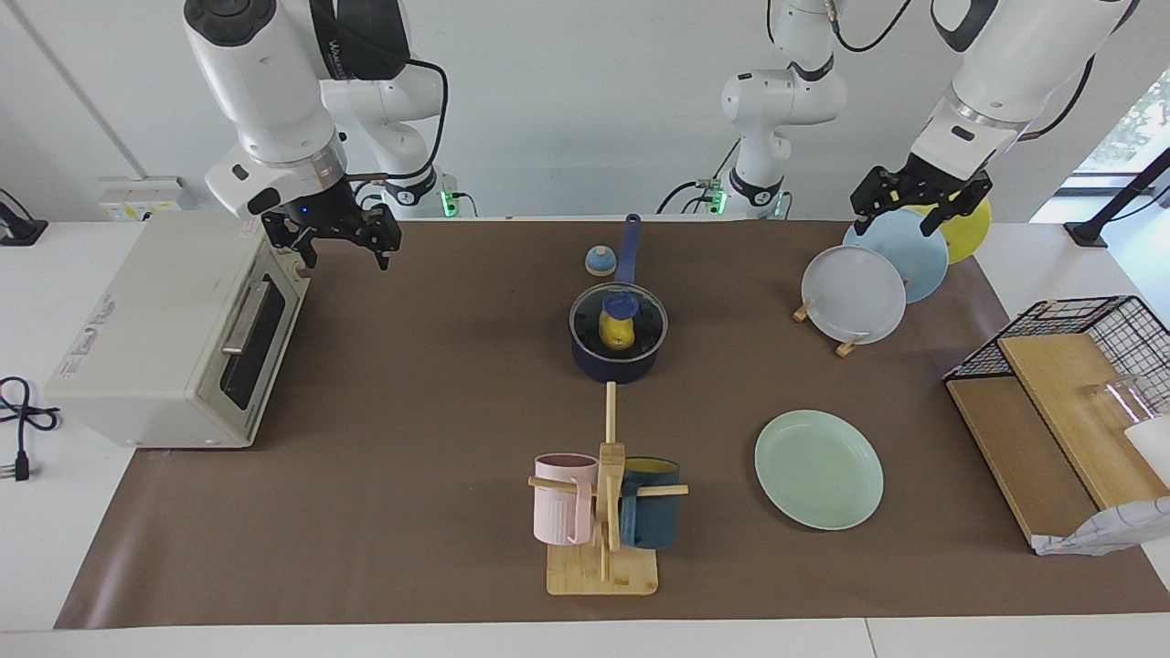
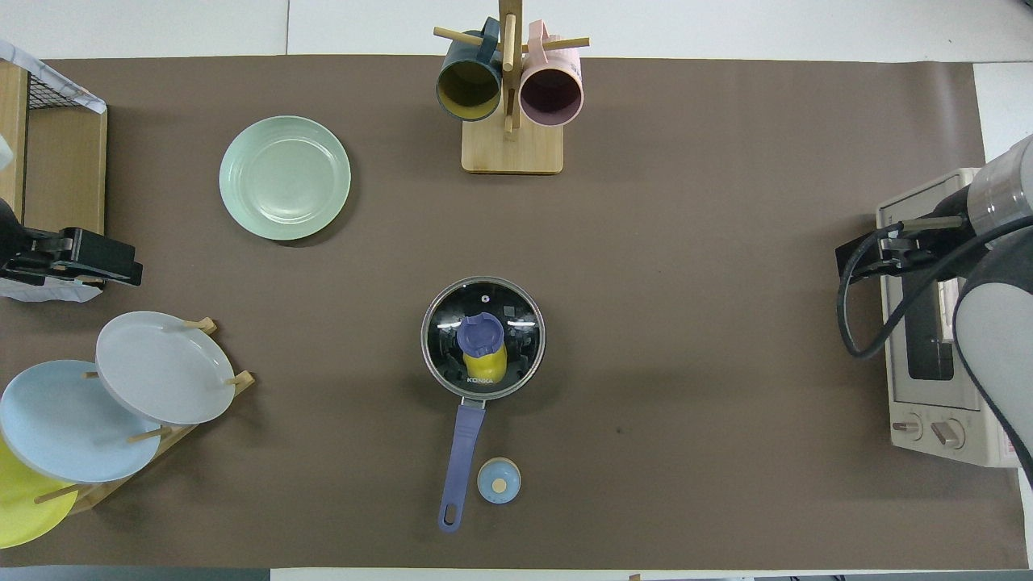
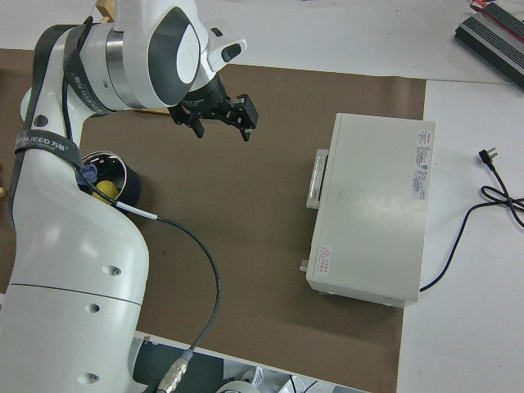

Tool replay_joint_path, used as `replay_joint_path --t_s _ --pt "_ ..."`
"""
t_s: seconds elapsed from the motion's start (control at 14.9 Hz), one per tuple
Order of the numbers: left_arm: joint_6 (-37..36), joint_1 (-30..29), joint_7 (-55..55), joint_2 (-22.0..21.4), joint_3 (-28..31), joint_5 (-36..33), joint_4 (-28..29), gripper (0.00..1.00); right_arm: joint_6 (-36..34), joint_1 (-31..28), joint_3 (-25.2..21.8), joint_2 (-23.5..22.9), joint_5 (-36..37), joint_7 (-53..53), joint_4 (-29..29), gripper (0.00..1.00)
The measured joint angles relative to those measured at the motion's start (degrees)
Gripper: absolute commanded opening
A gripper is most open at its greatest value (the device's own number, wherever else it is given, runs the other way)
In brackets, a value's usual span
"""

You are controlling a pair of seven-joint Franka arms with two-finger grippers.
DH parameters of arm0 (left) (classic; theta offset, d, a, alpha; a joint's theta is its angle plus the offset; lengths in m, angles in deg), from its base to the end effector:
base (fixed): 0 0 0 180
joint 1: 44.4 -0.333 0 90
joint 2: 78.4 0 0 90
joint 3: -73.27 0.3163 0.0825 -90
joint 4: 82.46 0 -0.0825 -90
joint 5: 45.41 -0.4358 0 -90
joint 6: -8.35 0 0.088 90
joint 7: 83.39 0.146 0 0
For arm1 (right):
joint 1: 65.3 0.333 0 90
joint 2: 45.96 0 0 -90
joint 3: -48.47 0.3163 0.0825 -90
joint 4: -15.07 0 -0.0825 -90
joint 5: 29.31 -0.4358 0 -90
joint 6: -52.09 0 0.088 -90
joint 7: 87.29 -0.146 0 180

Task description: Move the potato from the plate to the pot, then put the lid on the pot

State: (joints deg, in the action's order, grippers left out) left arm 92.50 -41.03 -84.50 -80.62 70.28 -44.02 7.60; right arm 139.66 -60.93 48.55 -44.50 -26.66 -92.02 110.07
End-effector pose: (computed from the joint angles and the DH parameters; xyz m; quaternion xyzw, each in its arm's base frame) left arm 0.5770 -0.0686 0.5998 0.9983 -0.0466 -0.0329 0.0090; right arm 0.5856 0.0386 0.5525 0.9984 -0.0022 -0.0500 0.0272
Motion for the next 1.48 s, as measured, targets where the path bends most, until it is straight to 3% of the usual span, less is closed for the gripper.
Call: replay_joint_path --t_s 1.48 --pt "0.15 0.01 0.0 0.0 -0.2 0.0 0.03 1.0 1.18 -2.78 0.21 -0.47 0.8 0.0 0.91 1.0"
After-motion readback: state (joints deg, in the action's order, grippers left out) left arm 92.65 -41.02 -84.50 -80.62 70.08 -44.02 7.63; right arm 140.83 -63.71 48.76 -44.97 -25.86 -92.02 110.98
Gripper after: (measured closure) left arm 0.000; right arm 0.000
